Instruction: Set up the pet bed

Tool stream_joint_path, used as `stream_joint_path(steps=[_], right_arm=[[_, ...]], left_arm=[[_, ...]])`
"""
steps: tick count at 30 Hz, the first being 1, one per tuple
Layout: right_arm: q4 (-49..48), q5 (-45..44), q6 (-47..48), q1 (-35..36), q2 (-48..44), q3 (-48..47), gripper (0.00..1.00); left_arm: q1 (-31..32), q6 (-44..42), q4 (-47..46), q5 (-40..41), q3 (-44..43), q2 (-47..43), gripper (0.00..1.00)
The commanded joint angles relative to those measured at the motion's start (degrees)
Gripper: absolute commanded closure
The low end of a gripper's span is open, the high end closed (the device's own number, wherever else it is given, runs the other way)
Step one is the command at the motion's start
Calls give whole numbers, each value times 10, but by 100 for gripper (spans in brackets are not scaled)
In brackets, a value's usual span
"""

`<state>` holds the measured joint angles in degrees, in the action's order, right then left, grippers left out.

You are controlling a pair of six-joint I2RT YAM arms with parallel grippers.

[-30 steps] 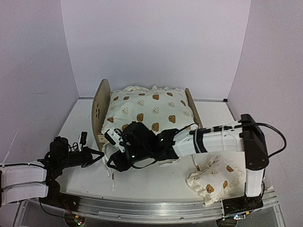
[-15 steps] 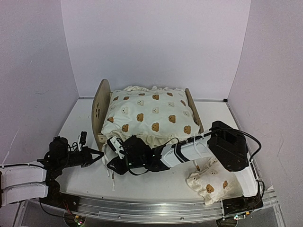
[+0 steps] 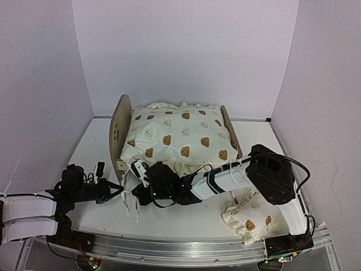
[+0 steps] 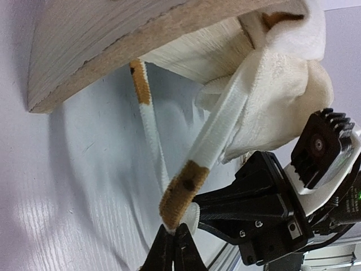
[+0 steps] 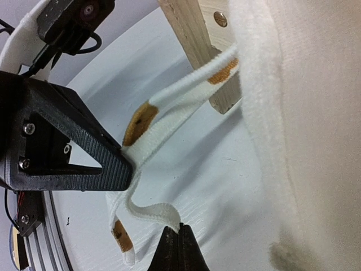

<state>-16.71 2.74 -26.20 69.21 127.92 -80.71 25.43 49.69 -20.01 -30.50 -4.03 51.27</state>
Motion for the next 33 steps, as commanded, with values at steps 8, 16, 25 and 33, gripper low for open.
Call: stream_joint_path(steps=[8, 16, 25, 33], right_arm=[[10, 15, 6, -9, -22, -40, 100], [19, 24, 11, -9, -16, -48, 100], [26, 11, -8, -9, -12, -67, 100], [12, -27, -8, -9, -6, -73, 100]], left_arm=[[1, -2, 85, 63, -17, -72, 63], [1, -35, 182, 120, -65, -124, 50], [25, -132, 168, 174, -124, -112, 32], [114, -169, 167, 308, -157, -22, 35]])
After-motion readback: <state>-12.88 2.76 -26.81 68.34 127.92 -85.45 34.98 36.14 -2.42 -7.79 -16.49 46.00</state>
